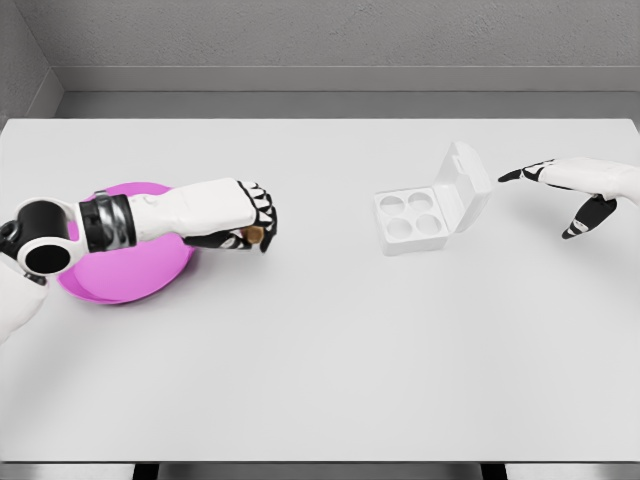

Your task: Pack egg into the box and close the box lid

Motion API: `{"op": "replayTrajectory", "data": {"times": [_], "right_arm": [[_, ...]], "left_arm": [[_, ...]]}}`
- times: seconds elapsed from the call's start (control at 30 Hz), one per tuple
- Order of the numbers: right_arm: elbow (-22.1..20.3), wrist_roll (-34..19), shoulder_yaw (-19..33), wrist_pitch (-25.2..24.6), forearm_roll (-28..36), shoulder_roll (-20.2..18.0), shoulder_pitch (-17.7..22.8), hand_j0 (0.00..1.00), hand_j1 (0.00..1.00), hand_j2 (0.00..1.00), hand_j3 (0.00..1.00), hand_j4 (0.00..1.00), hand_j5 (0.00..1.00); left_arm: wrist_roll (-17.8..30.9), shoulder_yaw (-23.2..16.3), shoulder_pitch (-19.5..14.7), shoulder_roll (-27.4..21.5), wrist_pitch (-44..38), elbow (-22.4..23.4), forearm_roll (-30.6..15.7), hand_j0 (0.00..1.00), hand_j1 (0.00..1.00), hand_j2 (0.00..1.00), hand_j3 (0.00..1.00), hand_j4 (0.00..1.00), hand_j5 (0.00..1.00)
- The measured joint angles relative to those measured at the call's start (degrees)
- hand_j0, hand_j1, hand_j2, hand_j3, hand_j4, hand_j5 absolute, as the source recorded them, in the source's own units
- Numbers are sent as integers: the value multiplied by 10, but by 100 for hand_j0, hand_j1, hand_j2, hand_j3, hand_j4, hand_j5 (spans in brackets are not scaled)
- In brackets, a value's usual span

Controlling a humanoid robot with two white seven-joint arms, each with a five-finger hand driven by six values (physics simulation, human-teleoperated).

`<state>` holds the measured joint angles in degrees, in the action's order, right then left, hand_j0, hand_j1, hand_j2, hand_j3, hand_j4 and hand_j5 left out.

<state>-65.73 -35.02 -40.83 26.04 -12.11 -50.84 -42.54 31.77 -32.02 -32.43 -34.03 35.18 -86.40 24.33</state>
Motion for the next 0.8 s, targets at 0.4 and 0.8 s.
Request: {"op": "replayTrajectory", "data": {"times": [0.4,0.8], "right_arm": [[1,0,2,0,0,0,0,100,100,100,100,100,100],[1,0,3,0,0,0,0,100,100,100,100,100,100]], "left_arm": [[16,-10,-14,26,0,1,1,34,34,34,34,34,34],[20,-23,-36,49,0,6,2,34,34,34,34,34,34]]}}
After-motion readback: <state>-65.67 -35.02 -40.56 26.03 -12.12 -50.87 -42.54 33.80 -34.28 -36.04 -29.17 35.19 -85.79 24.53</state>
